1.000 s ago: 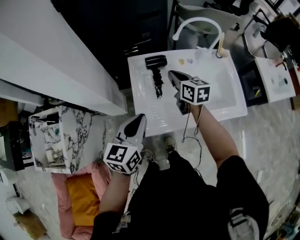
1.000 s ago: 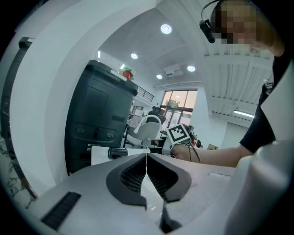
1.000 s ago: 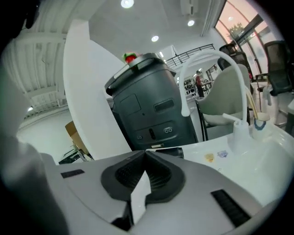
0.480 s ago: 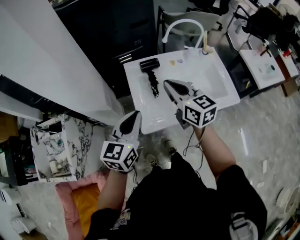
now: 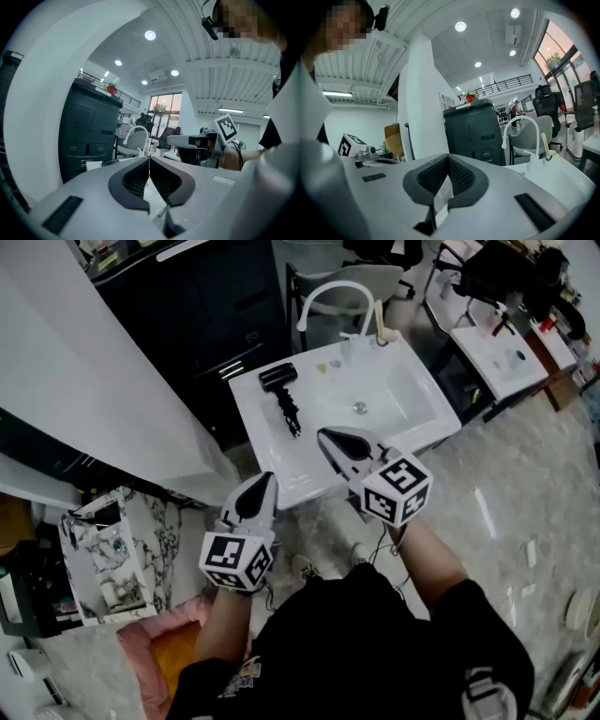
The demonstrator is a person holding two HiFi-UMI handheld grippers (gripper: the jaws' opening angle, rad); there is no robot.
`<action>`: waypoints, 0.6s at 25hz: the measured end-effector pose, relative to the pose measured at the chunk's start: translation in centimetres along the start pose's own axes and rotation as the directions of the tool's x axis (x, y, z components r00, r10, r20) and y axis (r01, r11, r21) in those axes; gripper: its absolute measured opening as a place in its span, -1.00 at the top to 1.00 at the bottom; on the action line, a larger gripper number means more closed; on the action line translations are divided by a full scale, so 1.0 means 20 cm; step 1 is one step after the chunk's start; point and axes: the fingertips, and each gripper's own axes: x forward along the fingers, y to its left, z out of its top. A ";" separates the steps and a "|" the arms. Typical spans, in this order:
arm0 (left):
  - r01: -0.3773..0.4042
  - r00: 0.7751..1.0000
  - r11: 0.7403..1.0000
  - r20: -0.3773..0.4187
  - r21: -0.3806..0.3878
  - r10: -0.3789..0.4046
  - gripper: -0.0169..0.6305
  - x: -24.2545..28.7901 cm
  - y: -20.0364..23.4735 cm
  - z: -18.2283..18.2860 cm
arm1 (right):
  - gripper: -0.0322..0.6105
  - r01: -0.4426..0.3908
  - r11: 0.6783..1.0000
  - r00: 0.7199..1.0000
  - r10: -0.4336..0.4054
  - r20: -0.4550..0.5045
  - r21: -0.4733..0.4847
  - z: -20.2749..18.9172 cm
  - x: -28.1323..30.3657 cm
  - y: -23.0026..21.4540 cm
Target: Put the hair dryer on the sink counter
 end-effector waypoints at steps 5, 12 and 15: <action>-0.009 1.000 1.000 -0.011 -0.003 0.009 0.93 0.01 -0.12 -0.03 | 0.91 -0.015 0.999 1.000 0.016 -0.011 0.028 -0.08 -0.11 -0.01; -0.080 0.997 0.996 -0.012 -0.028 0.080 0.94 0.03 -0.36 -0.12 | 0.91 -0.058 0.998 0.998 0.058 -0.022 0.028 -0.14 -0.33 -0.05; -0.120 0.993 0.992 -0.009 -0.040 0.120 0.93 0.00 -0.48 -0.16 | 0.91 -0.085 0.996 0.996 0.086 -0.023 0.028 -0.16 -0.45 -0.05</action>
